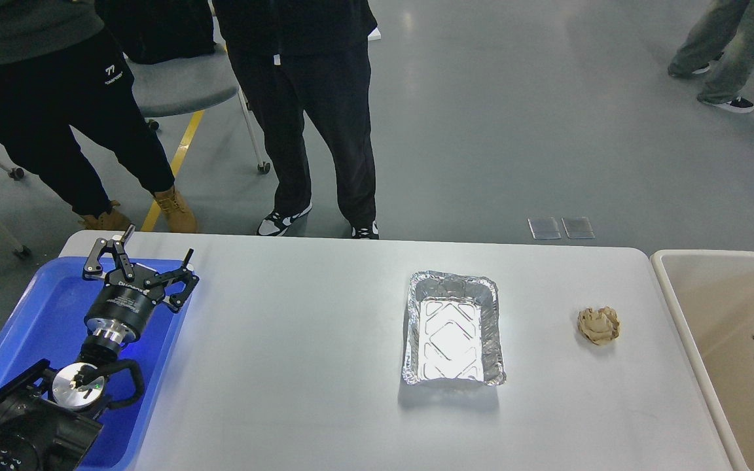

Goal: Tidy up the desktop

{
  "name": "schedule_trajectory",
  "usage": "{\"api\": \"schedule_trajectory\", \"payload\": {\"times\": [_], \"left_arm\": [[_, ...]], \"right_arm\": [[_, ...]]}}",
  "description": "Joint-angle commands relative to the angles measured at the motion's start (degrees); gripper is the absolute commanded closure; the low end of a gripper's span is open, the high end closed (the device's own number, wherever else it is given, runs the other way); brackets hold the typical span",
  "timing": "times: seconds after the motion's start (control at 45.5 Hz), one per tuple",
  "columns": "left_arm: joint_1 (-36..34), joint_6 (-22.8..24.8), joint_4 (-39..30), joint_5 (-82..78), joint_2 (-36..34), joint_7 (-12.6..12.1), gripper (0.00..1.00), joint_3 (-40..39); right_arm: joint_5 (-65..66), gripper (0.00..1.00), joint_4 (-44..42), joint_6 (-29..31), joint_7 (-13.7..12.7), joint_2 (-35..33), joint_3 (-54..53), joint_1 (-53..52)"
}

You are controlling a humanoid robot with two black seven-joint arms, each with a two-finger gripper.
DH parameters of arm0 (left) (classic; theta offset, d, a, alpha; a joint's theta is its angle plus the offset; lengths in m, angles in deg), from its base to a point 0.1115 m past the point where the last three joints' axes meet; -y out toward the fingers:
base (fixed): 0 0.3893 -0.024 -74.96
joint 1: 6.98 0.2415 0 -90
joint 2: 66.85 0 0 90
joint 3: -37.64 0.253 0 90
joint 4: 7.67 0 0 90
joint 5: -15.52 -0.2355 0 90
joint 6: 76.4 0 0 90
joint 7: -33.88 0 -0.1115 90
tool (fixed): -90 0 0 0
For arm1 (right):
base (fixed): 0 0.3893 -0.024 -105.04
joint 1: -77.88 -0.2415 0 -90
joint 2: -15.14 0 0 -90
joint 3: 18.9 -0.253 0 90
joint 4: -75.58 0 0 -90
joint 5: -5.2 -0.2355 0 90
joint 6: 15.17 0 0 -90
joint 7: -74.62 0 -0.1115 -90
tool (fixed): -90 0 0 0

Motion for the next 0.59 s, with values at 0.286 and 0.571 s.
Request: {"api": "schedule_trajectory", "payload": {"times": [0.286,0.571], "left_arm": [[-0.1,0.0,0.0,0.0,0.0,0.0,0.0,0.0],[-0.1,0.0,0.0,0.0,0.0,0.0,0.0,0.1]], "right_arm": [[-0.1,0.0,8.7,0.0,0.0,-1.6,-3.0,-9.3],[-0.2,0.0,8.7,0.2,0.1,1.0,-3.2,-15.0]]}}
